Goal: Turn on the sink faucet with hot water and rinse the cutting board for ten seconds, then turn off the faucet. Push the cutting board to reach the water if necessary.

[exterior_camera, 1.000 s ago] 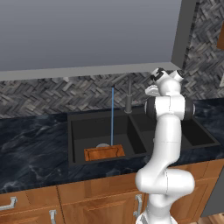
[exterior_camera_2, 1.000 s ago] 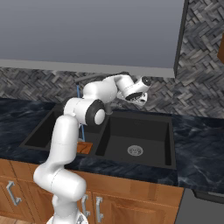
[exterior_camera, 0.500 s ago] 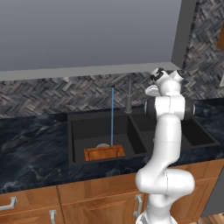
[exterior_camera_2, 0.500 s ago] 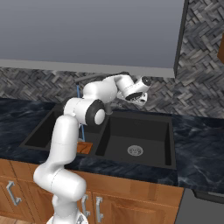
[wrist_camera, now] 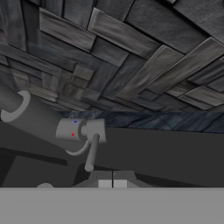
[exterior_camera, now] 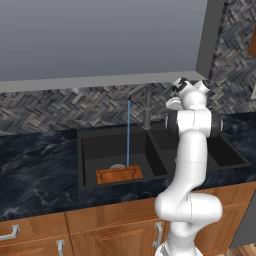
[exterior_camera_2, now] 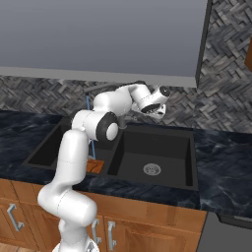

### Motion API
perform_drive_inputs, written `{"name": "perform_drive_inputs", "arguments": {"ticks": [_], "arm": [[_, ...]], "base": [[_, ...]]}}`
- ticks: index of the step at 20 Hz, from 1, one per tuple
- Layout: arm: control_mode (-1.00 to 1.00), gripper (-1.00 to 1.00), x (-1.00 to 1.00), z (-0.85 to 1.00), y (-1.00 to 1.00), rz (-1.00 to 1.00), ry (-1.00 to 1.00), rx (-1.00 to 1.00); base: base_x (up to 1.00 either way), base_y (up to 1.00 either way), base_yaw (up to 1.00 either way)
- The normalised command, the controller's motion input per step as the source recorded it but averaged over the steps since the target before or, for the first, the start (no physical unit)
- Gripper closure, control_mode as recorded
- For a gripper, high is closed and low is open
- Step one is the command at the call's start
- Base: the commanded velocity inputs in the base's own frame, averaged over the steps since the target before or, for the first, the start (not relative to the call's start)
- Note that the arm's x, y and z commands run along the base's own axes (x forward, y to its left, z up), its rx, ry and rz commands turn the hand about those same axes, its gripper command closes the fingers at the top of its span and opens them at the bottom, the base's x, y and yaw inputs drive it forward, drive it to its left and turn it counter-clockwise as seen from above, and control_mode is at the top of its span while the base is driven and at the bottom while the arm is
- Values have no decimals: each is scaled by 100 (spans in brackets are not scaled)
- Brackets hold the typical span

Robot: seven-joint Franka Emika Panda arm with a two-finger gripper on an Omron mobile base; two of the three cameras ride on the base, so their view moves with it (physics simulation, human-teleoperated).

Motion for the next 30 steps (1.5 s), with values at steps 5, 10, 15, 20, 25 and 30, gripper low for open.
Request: {"name": "perform_drive_inputs", "arguments": {"ticks": [5,10,15,20,25,30], "arm": [[-100,100,0,0,0,0,0,0],[-100,100,0,0,0,0,0,0],[-100,100,0,0,0,0,0,0],[-100,100,0,0,0,0,0,0],[-100,100,0,0,0,0,0,0],[-100,100,0,0,0,0,0,0]], "base": [[0,0,0],[0,0,0],[0,0,0],[0,0,0],[0,0,0],[0,0,0]]}}
